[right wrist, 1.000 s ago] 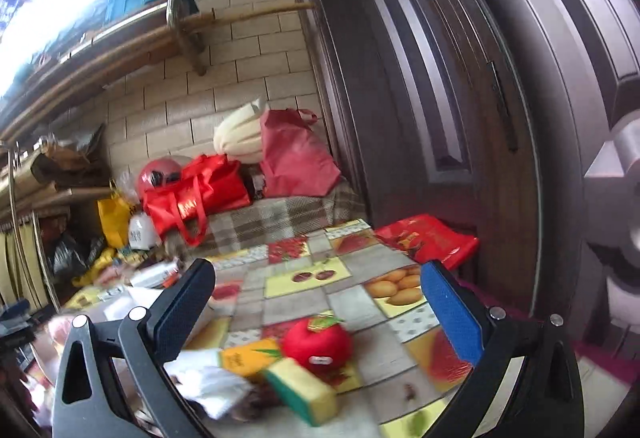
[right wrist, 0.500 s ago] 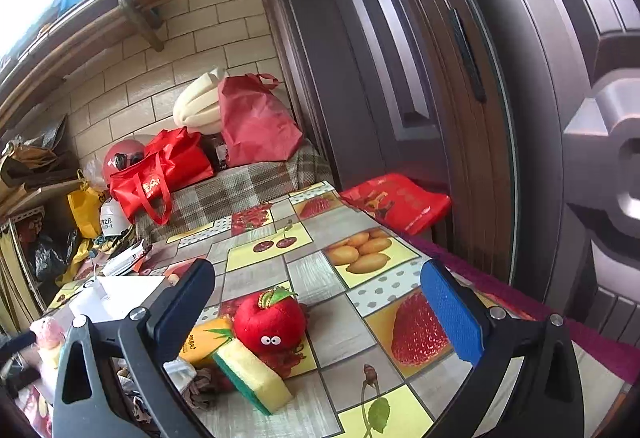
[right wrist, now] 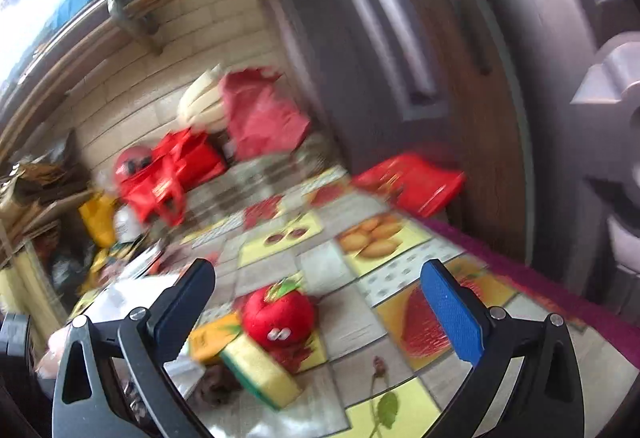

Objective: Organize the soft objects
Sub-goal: 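Grasp the patterned cloth with the left tool while the right tool grasps the yellow-green scouring sponge, then carry the patterned cloth and scouring sponge over the white box with both tools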

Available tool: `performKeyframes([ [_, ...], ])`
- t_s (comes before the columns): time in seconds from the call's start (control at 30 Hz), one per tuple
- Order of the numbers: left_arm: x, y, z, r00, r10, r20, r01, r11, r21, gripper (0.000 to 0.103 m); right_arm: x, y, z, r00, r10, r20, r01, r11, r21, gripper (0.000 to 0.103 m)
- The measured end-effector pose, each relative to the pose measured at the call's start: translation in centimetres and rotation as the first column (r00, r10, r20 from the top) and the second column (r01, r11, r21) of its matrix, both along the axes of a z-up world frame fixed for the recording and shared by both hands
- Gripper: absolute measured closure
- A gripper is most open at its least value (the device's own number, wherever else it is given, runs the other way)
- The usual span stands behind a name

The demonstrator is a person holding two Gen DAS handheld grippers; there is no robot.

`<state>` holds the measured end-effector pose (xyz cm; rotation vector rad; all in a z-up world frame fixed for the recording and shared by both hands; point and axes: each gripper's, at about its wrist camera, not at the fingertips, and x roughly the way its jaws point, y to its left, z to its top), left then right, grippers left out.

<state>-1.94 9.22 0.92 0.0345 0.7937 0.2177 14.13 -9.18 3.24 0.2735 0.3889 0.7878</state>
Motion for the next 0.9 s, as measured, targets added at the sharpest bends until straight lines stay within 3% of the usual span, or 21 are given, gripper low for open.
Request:
performKeyframes([
  [0.1, -1.6, 0.3, 0.5, 0.998, 0.008, 0.064, -0.006, 1.0, -0.024, 0.061, 0.3, 1.6, 0.0, 0.991, 0.132, -0.011, -0.133, 0.98, -0.149, 0.001],
  [0.17, -3.2, 0.6, 1.4, 0.989, 0.015, 0.145, -0.008, 0.999, -0.044, 0.061, -0.4, 2.9, -0.2, 0.979, 0.205, 0.011, -0.194, 0.944, -0.268, 0.011],
  [0.2, -3.7, 0.7, 1.7, 0.985, 0.021, 0.172, -0.013, 0.999, -0.047, 0.061, -0.8, 3.6, -0.5, 0.968, 0.251, 0.01, -0.234, 0.916, -0.326, 0.02],
  [0.23, -4.2, 0.8, 2.0, 0.98, 0.032, 0.197, -0.023, 0.999, -0.047, 0.061, -1.0, 4.1, -0.8, 0.961, 0.277, -0.001, -0.26, 0.9, -0.35, 0.033],
  [0.3, -5.1, 0.9, 2.5, 0.969, 0.041, 0.245, -0.029, 0.998, -0.052, 0.061, -0.9, 5.5, -1.6, 0.942, 0.33, -0.065, -0.327, 0.854, -0.405, 0.044],
  [0.5, -5.4, 0.9, 3.1, 0.962, 0.049, 0.267, -0.038, 0.998, -0.046, 0.061, -1.3, 8.4, -3.0, 0.907, 0.402, -0.127, -0.411, 0.778, -0.476, 0.046],
  [0.57, -5.4, 0.9, 3.1, 0.961, 0.05, 0.271, -0.039, 0.998, -0.046, 0.061, -1.6, 9.2, -3.3, 0.9, 0.412, -0.139, -0.422, 0.751, -0.508, 0.072],
  [0.6, -5.4, 0.9, 3.2, 0.961, 0.051, 0.273, -0.04, 0.998, -0.045, 0.061, -1.6, 9.4, -3.4, 0.899, 0.415, -0.143, -0.425, 0.745, -0.514, 0.074],
  [0.7, -5.7, 1.0, 3.3, 0.957, 0.057, 0.286, -0.046, 0.998, -0.045, 0.061, -1.8, 8.7, -2.8, 0.92, 0.378, -0.101, -0.373, 0.77, -0.518, 0.076],
  [0.77, -6.0, 1.1, 3.4, 0.952, 0.063, 0.3, -0.052, 0.998, -0.045, 0.061, -1.9, 6.9, -1.9, 0.946, 0.32, -0.048, -0.304, 0.829, -0.469, 0.076],
  [0.8, -6.2, 1.1, 3.4, 0.949, 0.069, 0.307, -0.058, 0.997, -0.045, 0.061, -2.3, 5.5, -1.3, 0.956, 0.294, -0.01, -0.272, 0.87, -0.411, 0.076],
  [0.9, -6.7, 1.0, 3.6, 0.942, 0.084, 0.325, -0.077, 0.996, -0.035, 0.061, -4.3, 2.5, 0.1, 0.955, 0.286, 0.078, -0.26, 0.934, -0.245, 0.076],
])
